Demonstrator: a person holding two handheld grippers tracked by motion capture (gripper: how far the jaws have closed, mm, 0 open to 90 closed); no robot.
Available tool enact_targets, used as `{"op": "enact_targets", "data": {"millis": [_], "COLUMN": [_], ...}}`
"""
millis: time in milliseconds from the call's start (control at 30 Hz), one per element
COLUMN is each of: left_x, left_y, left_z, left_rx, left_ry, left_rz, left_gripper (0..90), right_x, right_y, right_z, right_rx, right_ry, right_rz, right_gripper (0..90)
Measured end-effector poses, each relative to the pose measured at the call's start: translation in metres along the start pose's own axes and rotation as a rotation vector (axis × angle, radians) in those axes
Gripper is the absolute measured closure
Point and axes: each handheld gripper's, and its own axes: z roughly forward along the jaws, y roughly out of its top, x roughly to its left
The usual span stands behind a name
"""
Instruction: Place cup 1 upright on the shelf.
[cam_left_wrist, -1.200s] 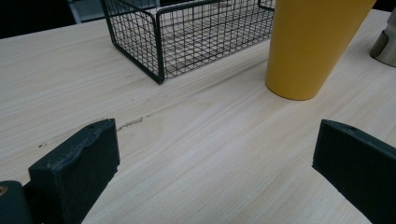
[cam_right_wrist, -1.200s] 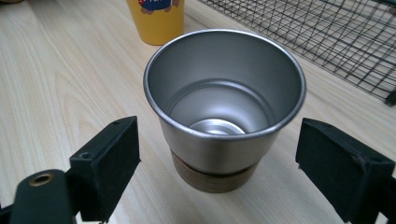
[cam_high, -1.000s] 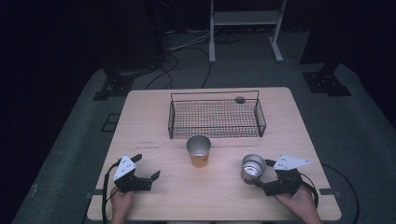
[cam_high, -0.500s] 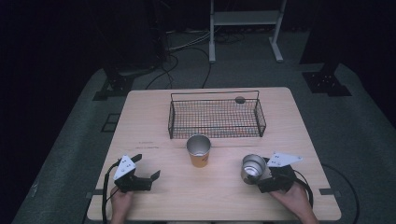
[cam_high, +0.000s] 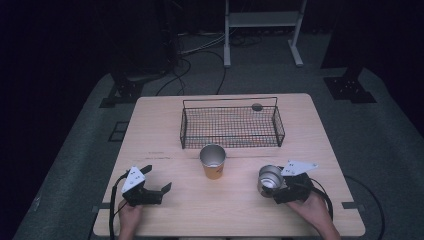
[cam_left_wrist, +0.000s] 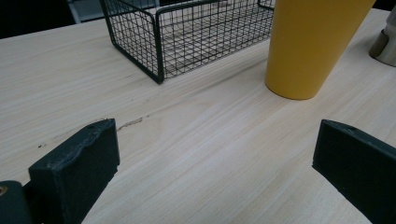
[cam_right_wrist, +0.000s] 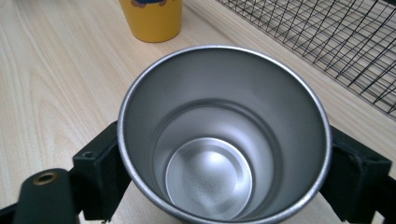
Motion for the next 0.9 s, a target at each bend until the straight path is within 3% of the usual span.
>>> {"op": "enact_targets", "data": {"millis": [367,500,567,900], "left_x": [0.0,0.0,0.0,0.0], "left_y": [0.0,0.0,0.0,0.0], "left_z": [0.0,0.0,0.0,0.0], "left_rx": [-0.001,-0.002,-0.002,-0.003], "left_ry": [0.0,-0.001,-0.002,-0.002], "left_rz": [-0.001,-0.001,-0.001,-0.002], "left_gripper": [0.0,0.0,0.0,0.0], "right_x": [0.002,0.001,0.001,-0.002], "right_y": [0.0,0.0,0.001,0.02], "right_z": [-0.001,-0.004,-0.007,-0.018], "right_rx": [0.005,-0.013,-0.024,-0.031], "right_ry": [0.009,0.023,0.006,0.014], "right_rz": [-0.022,-0.002,-0.003,-0.005], "right_gripper": [17.9,17.9,17.9,17.9]}}
